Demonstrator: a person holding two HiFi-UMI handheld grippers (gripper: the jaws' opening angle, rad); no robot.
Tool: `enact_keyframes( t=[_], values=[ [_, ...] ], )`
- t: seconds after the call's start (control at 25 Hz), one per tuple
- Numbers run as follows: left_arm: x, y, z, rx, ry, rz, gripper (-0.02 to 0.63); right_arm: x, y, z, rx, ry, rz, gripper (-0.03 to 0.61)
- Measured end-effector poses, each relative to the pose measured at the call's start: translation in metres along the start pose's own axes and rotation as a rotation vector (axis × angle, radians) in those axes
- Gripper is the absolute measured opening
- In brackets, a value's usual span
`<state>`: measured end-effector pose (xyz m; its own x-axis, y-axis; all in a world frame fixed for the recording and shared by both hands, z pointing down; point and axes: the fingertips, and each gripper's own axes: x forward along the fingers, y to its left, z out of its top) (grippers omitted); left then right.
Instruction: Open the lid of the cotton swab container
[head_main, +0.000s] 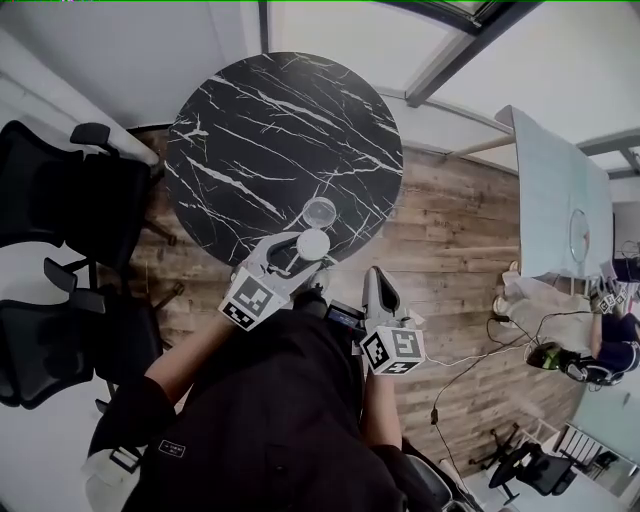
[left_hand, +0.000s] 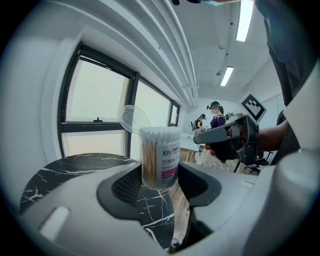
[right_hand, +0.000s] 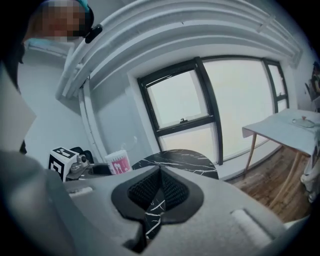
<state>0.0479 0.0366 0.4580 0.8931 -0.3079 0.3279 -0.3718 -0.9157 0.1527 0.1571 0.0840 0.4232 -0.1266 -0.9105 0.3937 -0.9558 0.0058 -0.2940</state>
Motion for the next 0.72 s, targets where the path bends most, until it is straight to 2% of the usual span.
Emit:
enact_keyframes(
  t=[0.16, 0.36, 0.72],
  values=[
    [-0.003, 0.006, 0.003, -0.011, -0.018, 0.039, 0.235, -0.001, -0.009, 0.0, -0.012, -0.03, -0.068, 0.001],
    [0.002, 0.004, -0.002, -0.015, -0.005, 0.04, 0.236, -0.001, -0.015, 0.0, -0.052, -0.052, -0.12, 0.002],
    [0.004, 0.005, -0.004, -0.006, -0.005, 0.036, 0.236, 0.001, -0.009, -0.006, -0.075, -0.039, -0.091, -0.002]
  ],
)
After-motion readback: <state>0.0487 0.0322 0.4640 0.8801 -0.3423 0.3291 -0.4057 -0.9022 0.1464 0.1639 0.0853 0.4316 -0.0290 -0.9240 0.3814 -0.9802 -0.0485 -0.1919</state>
